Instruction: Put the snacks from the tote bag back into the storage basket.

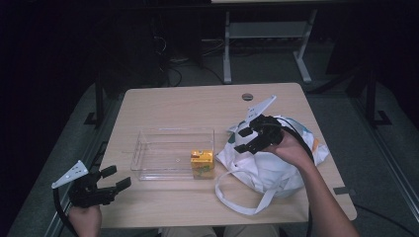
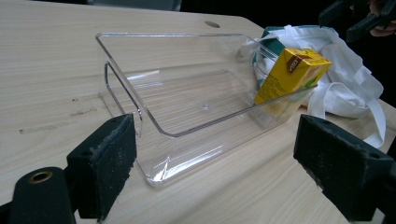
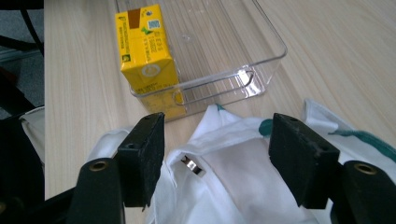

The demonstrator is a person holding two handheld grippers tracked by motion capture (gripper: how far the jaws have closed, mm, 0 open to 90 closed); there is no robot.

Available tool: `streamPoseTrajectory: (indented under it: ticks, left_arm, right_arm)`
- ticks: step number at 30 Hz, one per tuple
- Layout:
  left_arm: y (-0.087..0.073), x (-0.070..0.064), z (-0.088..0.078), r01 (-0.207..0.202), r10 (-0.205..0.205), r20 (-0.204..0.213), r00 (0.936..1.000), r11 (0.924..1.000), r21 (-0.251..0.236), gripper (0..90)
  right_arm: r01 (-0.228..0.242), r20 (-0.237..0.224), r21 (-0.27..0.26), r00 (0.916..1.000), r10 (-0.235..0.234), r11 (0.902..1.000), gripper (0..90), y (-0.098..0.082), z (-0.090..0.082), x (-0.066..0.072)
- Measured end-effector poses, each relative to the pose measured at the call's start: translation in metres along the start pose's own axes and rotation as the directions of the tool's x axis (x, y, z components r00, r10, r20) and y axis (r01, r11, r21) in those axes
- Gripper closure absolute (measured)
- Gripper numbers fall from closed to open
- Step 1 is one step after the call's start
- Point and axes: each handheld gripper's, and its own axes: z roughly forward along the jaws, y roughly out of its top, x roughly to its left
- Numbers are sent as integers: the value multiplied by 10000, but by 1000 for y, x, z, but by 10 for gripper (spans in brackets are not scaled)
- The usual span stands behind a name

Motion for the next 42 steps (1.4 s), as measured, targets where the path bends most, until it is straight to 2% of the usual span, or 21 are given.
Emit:
streamPoseTrajectory:
  ticks: [17,24,32,33,42]
  left_arm:
    - [-1,0,0,40,-40,4,10000,10000,-37,126]
    - [-1,0,1,37,-37,-22,10000,10000,-31,126]
    - [-1,0,0,43,-43,-17,10000,10000,-43,126]
    - [-1,1,0,27,-27,-16,10000,10000,-41,126]
    - [-1,0,1,-12,12,-26,10000,10000,-11,126]
  right_arm:
    - [-417,265,-87,9988,419,9991,356,-26,-11,-4]
    - [-798,314,-179,9963,804,9966,356,-39,-18,-6]
    - [-993,357,-264,9943,1002,9947,359,-52,-25,-7]
    - [-1019,422,-163,9938,1025,9947,359,-55,-25,-8]
    - [-1568,443,-419,9863,1586,9867,361,-78,-32,-7]
